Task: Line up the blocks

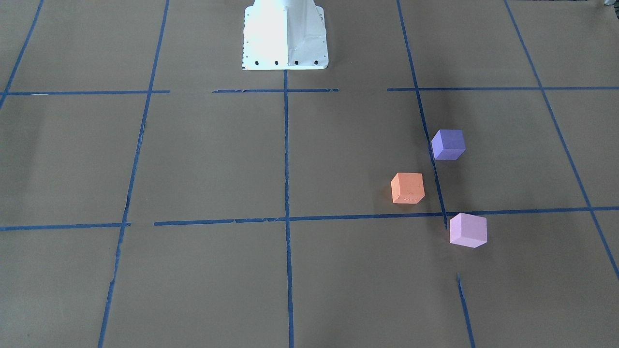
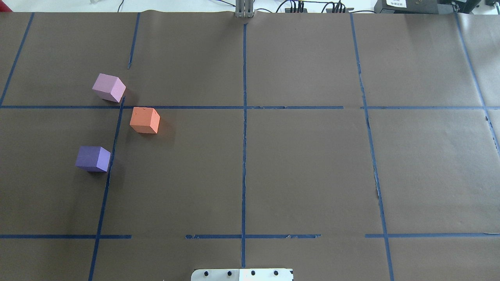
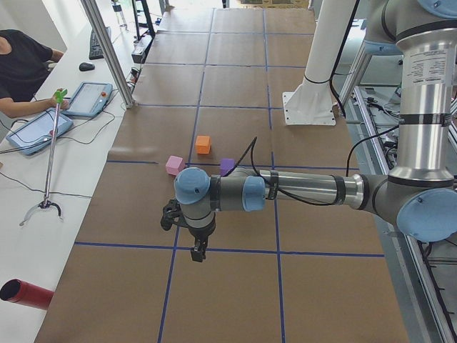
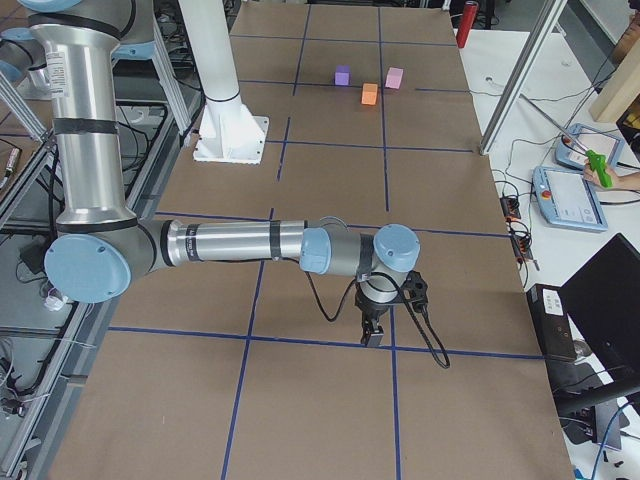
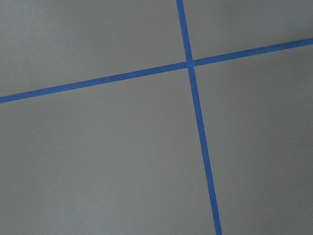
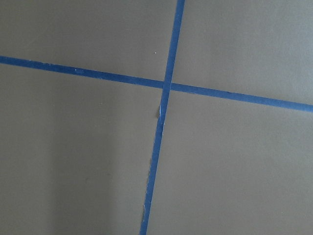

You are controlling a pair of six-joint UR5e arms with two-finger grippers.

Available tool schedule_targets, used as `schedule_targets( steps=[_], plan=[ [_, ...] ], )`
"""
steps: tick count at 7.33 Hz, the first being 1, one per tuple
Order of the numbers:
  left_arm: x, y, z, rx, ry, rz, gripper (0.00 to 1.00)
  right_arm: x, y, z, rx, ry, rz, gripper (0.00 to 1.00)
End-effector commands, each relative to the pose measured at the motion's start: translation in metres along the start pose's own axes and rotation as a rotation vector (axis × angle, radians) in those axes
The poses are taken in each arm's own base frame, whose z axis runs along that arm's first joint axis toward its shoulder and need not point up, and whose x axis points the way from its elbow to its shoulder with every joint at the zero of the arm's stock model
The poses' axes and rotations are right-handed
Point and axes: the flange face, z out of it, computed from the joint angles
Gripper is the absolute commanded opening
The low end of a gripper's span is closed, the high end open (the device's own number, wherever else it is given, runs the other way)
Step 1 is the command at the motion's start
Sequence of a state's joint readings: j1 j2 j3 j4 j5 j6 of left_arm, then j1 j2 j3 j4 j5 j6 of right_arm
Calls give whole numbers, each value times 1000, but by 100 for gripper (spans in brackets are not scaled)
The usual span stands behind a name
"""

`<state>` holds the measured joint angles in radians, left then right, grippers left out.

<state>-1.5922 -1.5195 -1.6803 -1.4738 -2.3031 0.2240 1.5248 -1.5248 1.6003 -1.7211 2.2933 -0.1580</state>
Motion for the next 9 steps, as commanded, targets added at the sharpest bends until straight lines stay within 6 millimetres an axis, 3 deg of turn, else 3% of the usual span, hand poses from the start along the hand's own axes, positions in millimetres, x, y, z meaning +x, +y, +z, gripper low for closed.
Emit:
schedule_targets(
  steps=[1, 3, 4, 5, 6, 7, 9],
  plan=[
    [0, 1, 0, -1, 0, -1, 100, 0, 0, 0, 0, 0, 0, 100],
    [4, -3, -5, 9, -1, 5, 100, 0, 0, 0, 0, 0, 0, 100],
    [15, -18, -19, 31, 14, 14, 100, 0, 0, 0, 0, 0, 0, 100],
    [34, -43, -43, 36, 29, 13, 100, 0, 0, 0, 0, 0, 0, 100],
    [70, -73, -69, 30, 45, -30, 100, 0, 0, 0, 1, 0, -1, 100],
    [146, -101, -79, 25, 67, -58, 100, 0, 0, 0, 0, 0, 0, 100],
    [299, -153, -73, 4, 108, -111, 100, 0, 0, 0, 0, 0, 0, 100]
  ],
)
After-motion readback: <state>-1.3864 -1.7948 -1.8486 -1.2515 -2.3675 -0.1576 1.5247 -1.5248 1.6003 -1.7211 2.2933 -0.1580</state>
